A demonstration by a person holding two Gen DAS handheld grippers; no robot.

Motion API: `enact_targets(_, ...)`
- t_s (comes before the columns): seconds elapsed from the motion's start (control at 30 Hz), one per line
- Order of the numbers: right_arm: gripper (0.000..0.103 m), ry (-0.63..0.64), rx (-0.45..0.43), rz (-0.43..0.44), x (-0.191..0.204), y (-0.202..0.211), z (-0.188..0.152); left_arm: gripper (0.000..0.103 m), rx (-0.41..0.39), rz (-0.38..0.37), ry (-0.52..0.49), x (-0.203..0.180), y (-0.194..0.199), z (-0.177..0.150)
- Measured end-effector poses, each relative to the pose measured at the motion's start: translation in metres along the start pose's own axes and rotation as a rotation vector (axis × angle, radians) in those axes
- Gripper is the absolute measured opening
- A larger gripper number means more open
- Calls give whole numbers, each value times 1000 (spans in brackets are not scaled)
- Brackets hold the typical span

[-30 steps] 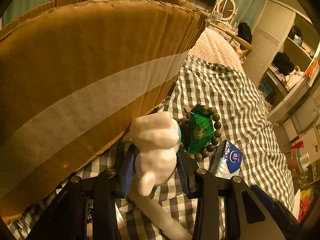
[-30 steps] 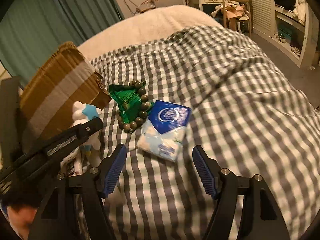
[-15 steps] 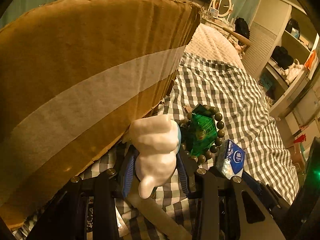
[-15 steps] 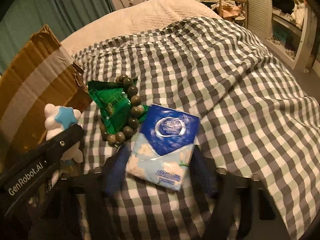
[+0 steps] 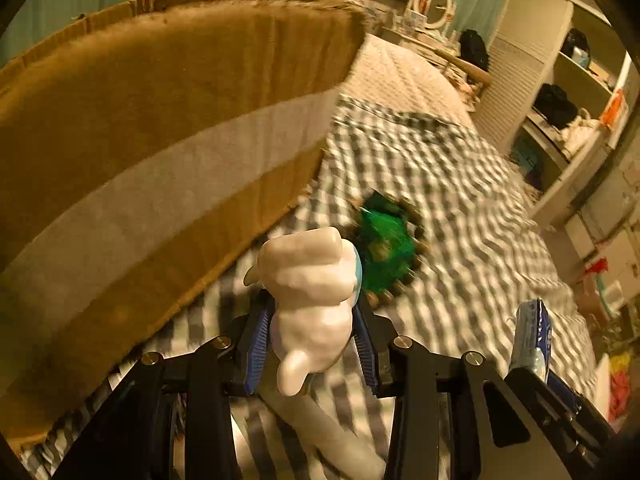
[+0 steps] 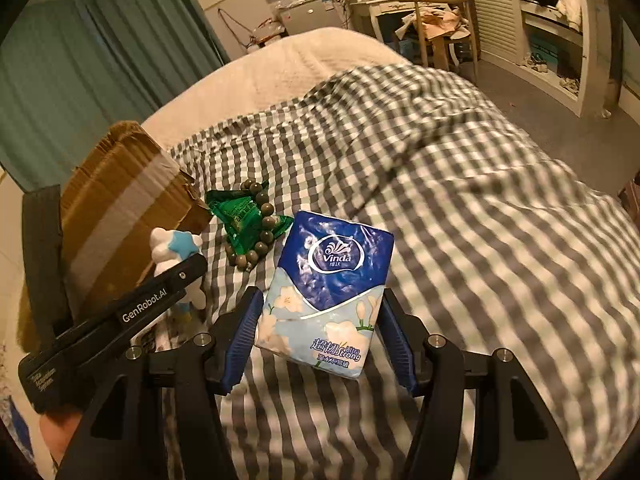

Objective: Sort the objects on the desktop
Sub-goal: 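Carry both items into the cardboard box and open both grippers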

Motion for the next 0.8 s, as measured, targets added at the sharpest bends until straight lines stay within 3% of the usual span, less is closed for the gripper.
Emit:
enact_targets(0.2, 58, -5, -40, 18, -2, 40, 4, 39, -26, -44, -36, -18, 40, -5)
enact_targets(0.27, 58, -13, -52, 38, 1, 55, 8, 39, -73, -70, -42, -24, 63, 0)
enact_targets(0.4, 58, -10, -81, 82, 12, 86, 19, 39, -177, -42, -81, -27, 109, 13)
enact_targets(0.57, 58, 36, -133, 145, 42, 112, 39, 39, -272, 13, -7, 10, 160, 29)
enact_targets(0.73, 58, 117, -149, 213, 91, 114, 57, 39, -329, 93, 69, 52, 190, 55)
enact_targets(0.8, 58, 159, -153, 229, 113, 110, 64, 39, -343, 92, 106, 67, 194, 66)
Point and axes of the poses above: each gripper's, at about its wrist camera, not at the fingertips, and y roughly against the way its jaws point, x to its left, z to its top, the point moved 7 cm from there along -y, roughly the way its jaws point, and after that the axes turned 4 degrees about -x, right-handed, at the moved point
